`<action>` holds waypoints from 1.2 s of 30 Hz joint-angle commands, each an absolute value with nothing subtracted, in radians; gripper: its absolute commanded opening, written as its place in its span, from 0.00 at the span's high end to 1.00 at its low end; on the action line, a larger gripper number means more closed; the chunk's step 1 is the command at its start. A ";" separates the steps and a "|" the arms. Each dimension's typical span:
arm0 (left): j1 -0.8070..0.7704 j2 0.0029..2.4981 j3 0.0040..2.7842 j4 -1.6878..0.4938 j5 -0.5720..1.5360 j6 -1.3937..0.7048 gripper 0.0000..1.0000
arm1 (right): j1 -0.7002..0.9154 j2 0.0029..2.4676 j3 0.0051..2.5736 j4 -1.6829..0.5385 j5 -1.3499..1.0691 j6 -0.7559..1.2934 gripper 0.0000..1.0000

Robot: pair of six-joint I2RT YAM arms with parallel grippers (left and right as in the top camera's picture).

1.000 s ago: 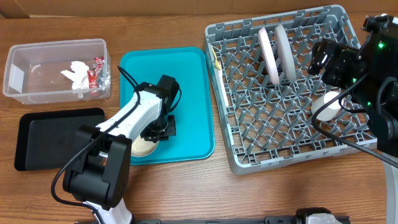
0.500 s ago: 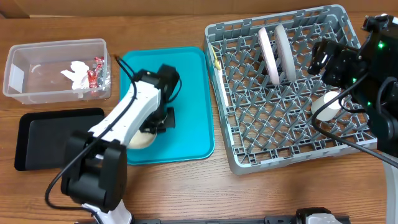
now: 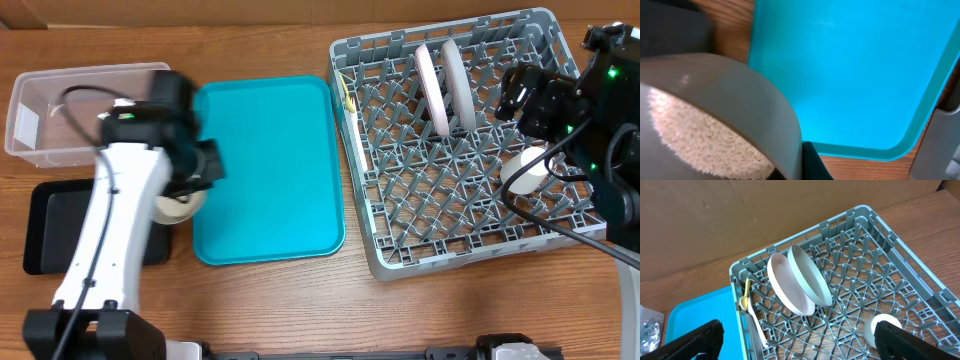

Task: Sort waste into correct bins and load items into the dishwasher rack
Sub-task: 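Carry the bowl over the black tray with the left gripper, then tilt the bowl to pour the rice onto the black tray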

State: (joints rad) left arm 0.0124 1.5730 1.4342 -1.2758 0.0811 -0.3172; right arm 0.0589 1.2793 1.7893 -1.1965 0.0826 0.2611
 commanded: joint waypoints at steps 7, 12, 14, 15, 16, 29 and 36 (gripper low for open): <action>0.493 1.542 1.375 -1.308 0.476 0.082 0.96 | 0.055 1.277 1.791 -1.192 0.089 0.261 0.00; 0.731 1.544 1.263 -1.227 0.699 0.184 0.96 | 0.055 1.277 1.791 -1.192 0.089 0.261 0.00; 0.786 1.544 1.224 -1.195 0.757 0.216 0.96 | 0.055 1.277 1.791 -1.192 0.089 0.261 0.00; 0.812 1.544 1.201 -1.174 0.787 0.234 0.96 | 0.055 1.277 1.791 -1.192 0.089 0.261 0.00; 0.832 1.547 1.181 -1.153 0.809 0.251 0.96 | 0.055 1.277 1.791 -1.192 0.089 0.261 0.00; 0.864 1.641 1.069 -0.962 1.080 0.487 0.96 | 0.055 1.277 1.791 -1.192 0.089 0.261 0.00; 0.867 1.729 1.068 -0.997 1.217 0.626 0.96 | 0.055 1.277 1.791 -1.192 0.089 0.261 0.00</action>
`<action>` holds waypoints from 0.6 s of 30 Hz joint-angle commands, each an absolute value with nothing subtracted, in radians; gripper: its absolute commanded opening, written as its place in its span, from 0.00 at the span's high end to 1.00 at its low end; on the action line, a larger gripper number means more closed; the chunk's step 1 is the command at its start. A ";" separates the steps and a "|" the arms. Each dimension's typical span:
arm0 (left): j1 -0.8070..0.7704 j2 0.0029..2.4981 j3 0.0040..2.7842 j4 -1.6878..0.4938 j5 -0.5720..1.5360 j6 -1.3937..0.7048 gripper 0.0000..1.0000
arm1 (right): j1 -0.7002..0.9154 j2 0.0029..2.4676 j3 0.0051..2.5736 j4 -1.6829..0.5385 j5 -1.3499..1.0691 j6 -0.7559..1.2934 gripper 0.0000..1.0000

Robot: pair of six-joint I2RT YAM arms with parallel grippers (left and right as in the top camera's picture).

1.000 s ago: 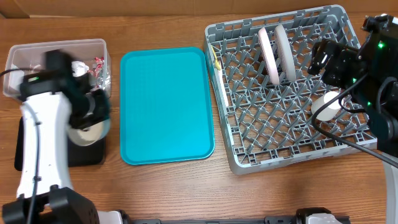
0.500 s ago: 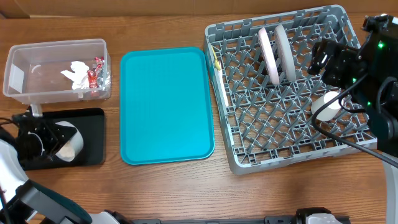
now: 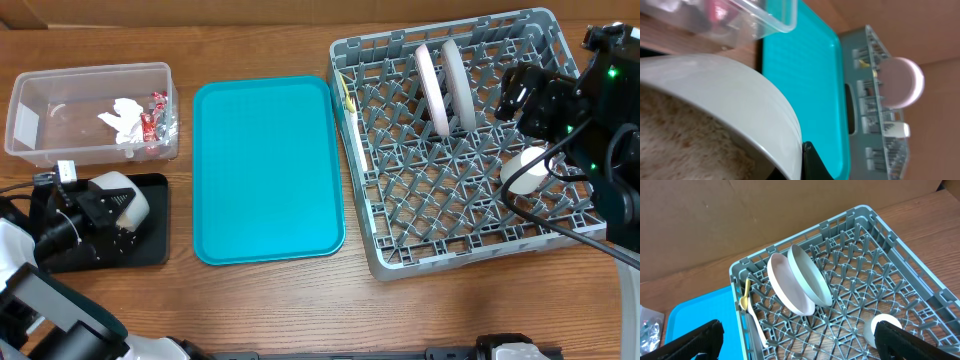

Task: Sort waste into correct bins and load items into the dishwasher rack
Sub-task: 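Tilt the bowl to pour the rice onto the black tray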

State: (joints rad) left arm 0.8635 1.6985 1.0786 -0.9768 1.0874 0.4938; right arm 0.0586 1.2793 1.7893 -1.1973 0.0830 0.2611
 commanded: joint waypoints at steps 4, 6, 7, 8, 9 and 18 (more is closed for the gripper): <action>0.877 1.749 1.068 -1.037 1.258 0.702 0.96 | 0.055 1.277 1.791 -1.192 0.089 0.261 0.00; 0.888 1.749 1.068 -1.050 1.275 0.715 0.96 | 0.055 1.277 1.791 -1.192 0.089 0.261 0.00; 0.896 1.749 1.068 -1.051 1.282 0.715 0.96 | 0.055 1.277 1.791 -1.192 0.089 0.261 0.00; 0.905 1.749 1.068 -1.055 1.290 0.716 0.96 | 0.055 1.277 1.791 -1.192 0.089 0.261 0.00; 0.916 1.749 1.068 -1.059 1.300 0.723 0.96 | 0.055 1.277 1.791 -1.192 0.089 0.261 0.00; 0.976 1.749 1.066 -1.171 1.293 0.846 0.96 | 0.055 1.277 1.791 -1.192 0.089 0.261 0.00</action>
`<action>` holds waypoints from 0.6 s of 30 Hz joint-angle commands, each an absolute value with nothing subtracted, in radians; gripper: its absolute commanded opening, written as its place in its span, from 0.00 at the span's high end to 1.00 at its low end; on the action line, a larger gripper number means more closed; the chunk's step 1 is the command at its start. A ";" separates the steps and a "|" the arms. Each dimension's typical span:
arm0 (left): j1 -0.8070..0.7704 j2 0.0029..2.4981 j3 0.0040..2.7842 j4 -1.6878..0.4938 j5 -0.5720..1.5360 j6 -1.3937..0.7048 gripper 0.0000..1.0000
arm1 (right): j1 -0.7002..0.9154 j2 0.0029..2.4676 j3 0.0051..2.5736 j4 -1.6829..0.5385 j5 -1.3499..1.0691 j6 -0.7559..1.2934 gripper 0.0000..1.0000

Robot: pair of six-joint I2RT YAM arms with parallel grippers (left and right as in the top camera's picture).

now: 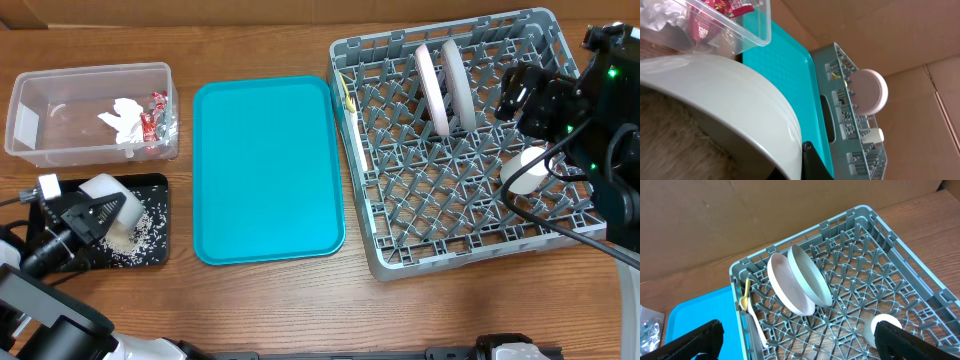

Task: Sort waste into correct bins and load items into the dishwasher rack
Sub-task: 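Tilt the bowl to pour the rice onto the black tray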

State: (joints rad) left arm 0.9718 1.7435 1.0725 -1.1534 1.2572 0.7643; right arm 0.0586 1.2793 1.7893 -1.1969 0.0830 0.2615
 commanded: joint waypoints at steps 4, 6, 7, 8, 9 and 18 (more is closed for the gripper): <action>0.977 1.751 1.066 -1.201 1.264 0.925 0.96 | 0.055 1.277 1.791 -1.192 0.089 0.261 0.00; 0.977 1.760 1.066 -1.151 1.284 0.842 0.96 | 0.055 1.277 1.791 -1.192 0.089 0.261 0.00; 0.977 1.762 1.066 -1.151 1.296 0.819 0.96 | 0.055 1.277 1.791 -1.192 0.089 0.261 0.00; 0.977 1.762 1.066 -1.174 1.312 0.823 0.96 | 0.055 1.277 1.791 -1.192 0.089 0.261 0.00; 0.977 1.762 1.066 -1.188 1.305 0.868 0.96 | 0.055 1.277 1.791 -1.192 0.089 0.261 0.00; 0.990 1.763 1.061 -1.244 1.299 0.880 0.96 | 0.055 1.277 1.791 -1.192 0.089 0.261 0.00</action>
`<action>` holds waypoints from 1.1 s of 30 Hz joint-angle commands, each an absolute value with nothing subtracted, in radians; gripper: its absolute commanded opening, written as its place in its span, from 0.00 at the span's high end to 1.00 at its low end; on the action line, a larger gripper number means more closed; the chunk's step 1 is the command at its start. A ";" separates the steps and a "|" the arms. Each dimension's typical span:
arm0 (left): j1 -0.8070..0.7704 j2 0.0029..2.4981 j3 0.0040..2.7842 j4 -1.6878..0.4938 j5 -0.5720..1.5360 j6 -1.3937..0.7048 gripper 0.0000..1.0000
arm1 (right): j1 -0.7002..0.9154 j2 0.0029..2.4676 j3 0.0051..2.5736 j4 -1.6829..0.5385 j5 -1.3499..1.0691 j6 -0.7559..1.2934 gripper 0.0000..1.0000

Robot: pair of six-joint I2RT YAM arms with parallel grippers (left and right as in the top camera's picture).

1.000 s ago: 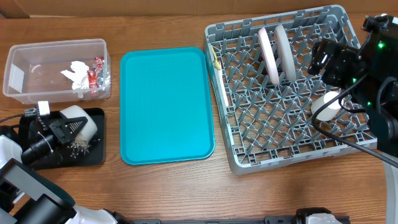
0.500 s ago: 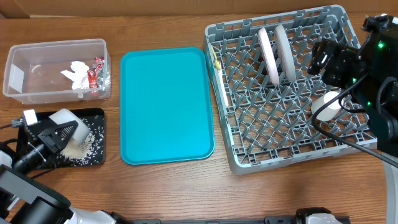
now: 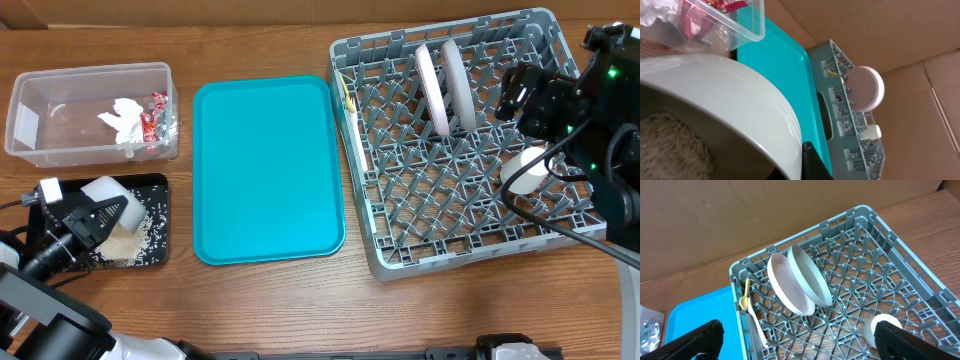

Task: Sort waste into correct bins and load items into the dishwasher rack
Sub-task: 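Tilt the bowl to pour the rice onto the black tray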

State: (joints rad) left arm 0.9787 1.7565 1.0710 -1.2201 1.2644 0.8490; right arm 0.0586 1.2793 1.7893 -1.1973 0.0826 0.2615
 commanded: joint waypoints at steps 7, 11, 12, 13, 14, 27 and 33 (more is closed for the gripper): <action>0.991 1.763 1.061 -1.279 1.372 0.899 0.96 | 0.055 1.277 1.791 -1.192 0.089 0.261 0.00; 0.991 1.763 1.061 -1.272 1.338 1.023 0.96 | 0.055 1.277 1.791 -1.192 0.089 0.261 0.00; 0.992 1.763 1.061 -1.238 1.308 0.967 0.96 | 0.055 1.277 1.791 -1.192 0.089 0.261 0.00; 0.994 1.763 1.061 -1.232 1.310 0.899 0.96 | 0.055 1.277 1.791 -1.192 0.089 0.261 0.00; 0.996 1.762 1.061 -1.257 1.322 0.859 0.96 | 0.055 1.277 1.791 -1.192 0.089 0.261 0.00; 1.038 1.764 1.047 -1.309 1.248 0.981 0.96 | 0.055 1.277 1.791 -1.192 0.089 0.261 0.00; 1.077 1.763 1.047 -1.314 1.340 0.937 0.96 | 0.055 1.277 1.791 -1.192 0.089 0.261 0.00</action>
State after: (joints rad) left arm 1.0515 1.7573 1.0531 -1.2919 1.2636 0.9424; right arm 0.0589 1.2793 1.7893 -1.1965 0.0826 0.2611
